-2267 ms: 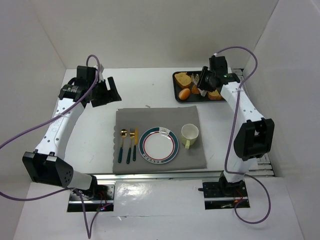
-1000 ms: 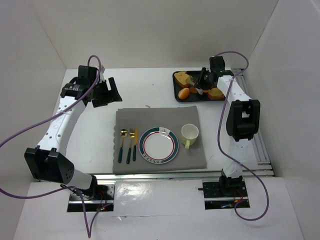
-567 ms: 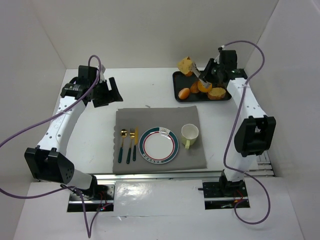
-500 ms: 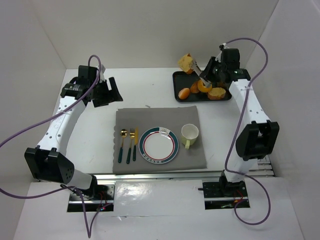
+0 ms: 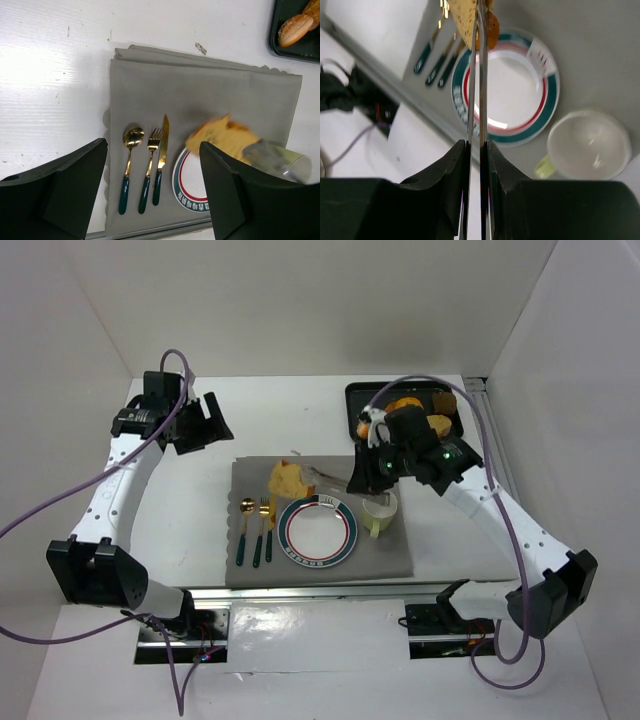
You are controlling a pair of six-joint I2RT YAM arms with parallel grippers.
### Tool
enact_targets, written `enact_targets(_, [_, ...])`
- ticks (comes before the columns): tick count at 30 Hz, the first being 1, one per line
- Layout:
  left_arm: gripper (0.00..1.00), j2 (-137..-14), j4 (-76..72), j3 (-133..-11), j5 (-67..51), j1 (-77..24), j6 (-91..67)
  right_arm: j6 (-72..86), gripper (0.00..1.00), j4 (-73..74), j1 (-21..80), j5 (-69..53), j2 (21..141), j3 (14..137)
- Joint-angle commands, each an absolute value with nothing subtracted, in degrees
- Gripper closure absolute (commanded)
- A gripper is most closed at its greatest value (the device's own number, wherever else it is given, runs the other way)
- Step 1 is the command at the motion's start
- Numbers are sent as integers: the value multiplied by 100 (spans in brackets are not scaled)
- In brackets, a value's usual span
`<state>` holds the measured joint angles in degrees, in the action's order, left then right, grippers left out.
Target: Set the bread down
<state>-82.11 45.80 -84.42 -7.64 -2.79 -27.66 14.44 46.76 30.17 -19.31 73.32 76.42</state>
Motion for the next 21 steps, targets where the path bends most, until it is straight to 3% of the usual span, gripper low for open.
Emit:
enact_targets(1, [13,-7902,4482,-8368,-721,-229,-2856,1529,84,5361,3365,-2161,6970,7191])
enact_targets(8, [13,-7849,4430,-8306,-773,-229,-2856,1582,84,5748,3806,-1741,7022,6855])
enact_targets(11, [13,-7849,4430,-8201,-835,-229,-2856,1530,67,5888,3806,-1688,7084,6917])
enact_targets(12, [13,-7796,4430,-8200,-835,-229,-2856,1529,55,5889,3806,-1618,7136,7074])
enact_targets(16, [13,-7796,4377,-8147,-888,-229,-2856,1529,39,6073,3806,-1188,7189,7591])
enact_targets(21, [13,-7849,4377,-8147,-888,-229,-2856,1529,41,6057,3744,-459,7251,8473])
